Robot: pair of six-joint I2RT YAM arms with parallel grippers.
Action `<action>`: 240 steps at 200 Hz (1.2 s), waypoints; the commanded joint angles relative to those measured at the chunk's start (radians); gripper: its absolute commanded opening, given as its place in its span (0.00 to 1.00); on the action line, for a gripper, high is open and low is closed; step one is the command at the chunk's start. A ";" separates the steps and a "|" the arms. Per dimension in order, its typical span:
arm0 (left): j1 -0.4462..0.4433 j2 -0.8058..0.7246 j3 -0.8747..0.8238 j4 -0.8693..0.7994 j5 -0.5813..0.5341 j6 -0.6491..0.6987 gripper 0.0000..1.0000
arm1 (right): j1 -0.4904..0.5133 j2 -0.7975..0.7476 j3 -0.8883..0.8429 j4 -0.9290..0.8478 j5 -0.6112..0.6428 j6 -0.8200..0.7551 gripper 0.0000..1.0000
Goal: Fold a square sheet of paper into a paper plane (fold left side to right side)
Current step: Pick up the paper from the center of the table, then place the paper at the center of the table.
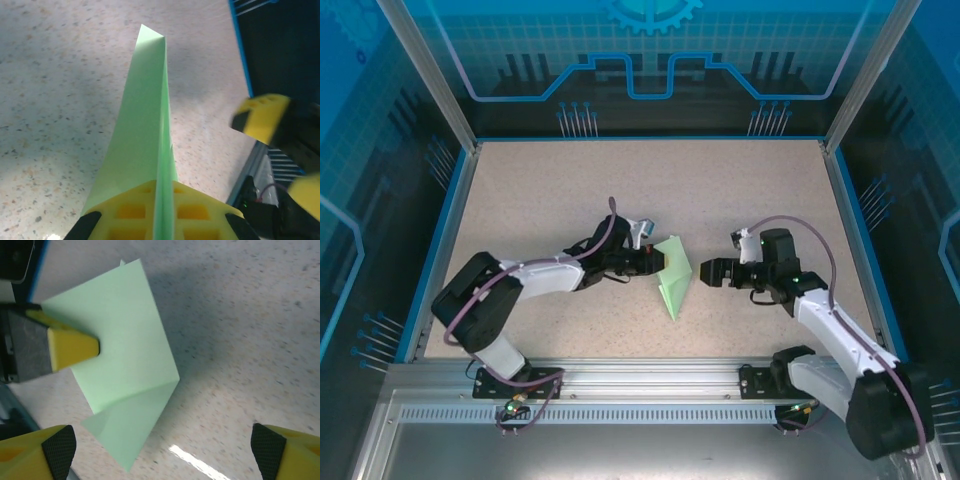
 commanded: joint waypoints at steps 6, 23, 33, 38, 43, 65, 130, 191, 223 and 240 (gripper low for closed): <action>0.013 -0.036 -0.054 0.099 0.140 0.090 0.00 | -0.038 0.113 0.048 0.172 -0.339 -0.014 0.85; 0.013 -0.037 -0.064 0.141 0.196 0.095 0.00 | -0.043 0.195 0.069 0.231 -0.405 -0.018 0.79; 0.013 -0.041 -0.070 0.163 0.220 0.095 0.00 | -0.045 0.239 0.079 0.258 -0.429 -0.025 0.76; 0.013 -0.043 -0.074 0.170 0.226 0.096 0.00 | -0.046 0.257 0.085 0.270 -0.440 -0.026 0.75; 0.013 -0.046 -0.076 0.176 0.231 0.097 0.00 | -0.047 0.276 0.090 0.281 -0.449 -0.029 0.74; 0.014 -0.053 -0.080 0.181 0.250 0.101 0.00 | -0.048 0.343 0.118 0.299 -0.492 -0.049 0.71; 0.013 -0.031 -0.072 0.183 0.266 0.098 0.00 | -0.046 0.398 0.148 0.250 -0.549 -0.099 0.51; 0.013 -0.011 -0.062 0.161 0.262 0.106 0.01 | -0.046 0.403 0.165 0.162 -0.476 -0.142 0.12; 0.013 -0.046 -0.044 0.029 0.192 0.172 0.36 | -0.047 0.404 0.167 0.107 -0.413 -0.142 0.00; 0.014 -0.096 -0.043 -0.072 0.107 0.211 0.61 | -0.046 0.416 0.160 0.093 -0.381 -0.119 0.00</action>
